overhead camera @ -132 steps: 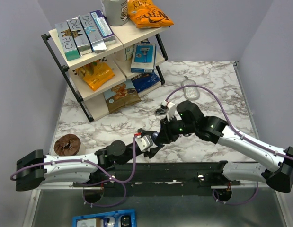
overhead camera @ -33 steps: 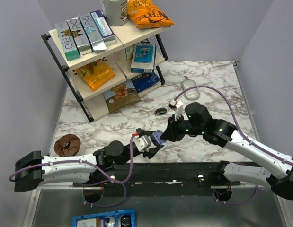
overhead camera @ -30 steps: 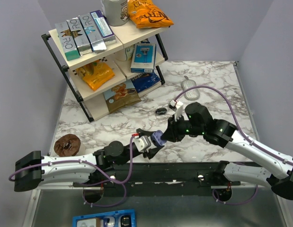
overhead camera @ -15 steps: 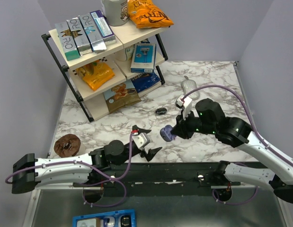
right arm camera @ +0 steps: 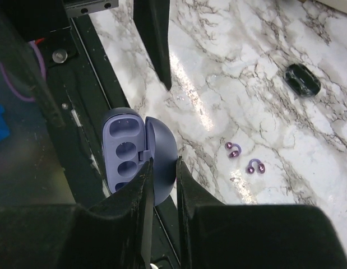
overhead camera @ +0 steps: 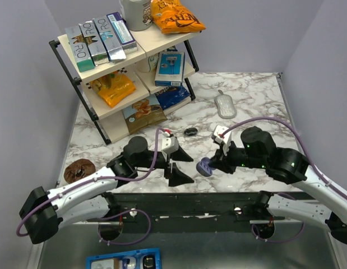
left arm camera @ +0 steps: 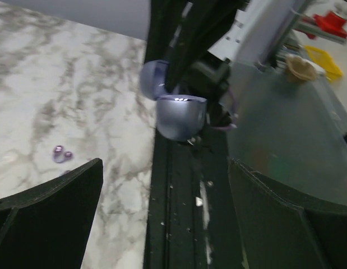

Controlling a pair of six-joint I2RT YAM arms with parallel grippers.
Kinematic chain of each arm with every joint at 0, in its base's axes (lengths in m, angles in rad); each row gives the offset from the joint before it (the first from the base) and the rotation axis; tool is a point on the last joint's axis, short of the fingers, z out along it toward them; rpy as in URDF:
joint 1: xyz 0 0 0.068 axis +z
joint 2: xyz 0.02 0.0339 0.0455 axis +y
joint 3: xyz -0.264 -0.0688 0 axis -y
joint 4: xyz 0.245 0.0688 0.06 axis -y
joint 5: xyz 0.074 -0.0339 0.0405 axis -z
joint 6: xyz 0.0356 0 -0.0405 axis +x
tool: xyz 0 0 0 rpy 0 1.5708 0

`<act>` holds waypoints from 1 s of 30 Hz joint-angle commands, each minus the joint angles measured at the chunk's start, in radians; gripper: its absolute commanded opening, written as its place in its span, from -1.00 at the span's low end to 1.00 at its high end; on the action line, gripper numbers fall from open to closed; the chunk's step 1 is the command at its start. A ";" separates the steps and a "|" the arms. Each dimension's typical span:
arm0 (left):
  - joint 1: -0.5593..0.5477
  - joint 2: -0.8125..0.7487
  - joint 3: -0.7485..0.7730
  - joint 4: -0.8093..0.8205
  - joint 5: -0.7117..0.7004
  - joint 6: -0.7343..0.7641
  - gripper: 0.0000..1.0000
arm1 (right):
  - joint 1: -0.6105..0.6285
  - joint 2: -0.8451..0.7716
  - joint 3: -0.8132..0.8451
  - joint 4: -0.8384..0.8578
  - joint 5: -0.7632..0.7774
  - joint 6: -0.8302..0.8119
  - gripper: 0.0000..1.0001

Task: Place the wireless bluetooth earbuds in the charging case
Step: Adjust the charging case.

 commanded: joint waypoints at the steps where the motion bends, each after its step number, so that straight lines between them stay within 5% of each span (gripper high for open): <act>1: 0.013 0.111 0.066 0.043 0.371 -0.065 0.97 | 0.015 0.016 -0.026 0.010 -0.003 -0.041 -0.99; 10: 0.013 0.237 0.100 0.162 0.411 -0.120 0.96 | 0.027 0.041 -0.019 0.019 0.028 -0.050 -0.99; 20: 0.013 0.225 0.063 0.172 0.241 -0.095 0.47 | 0.034 0.067 -0.034 0.076 0.034 -0.032 -0.99; 30: 0.013 0.215 0.054 0.150 0.161 -0.071 0.41 | 0.040 0.080 -0.029 0.085 0.026 -0.029 -0.99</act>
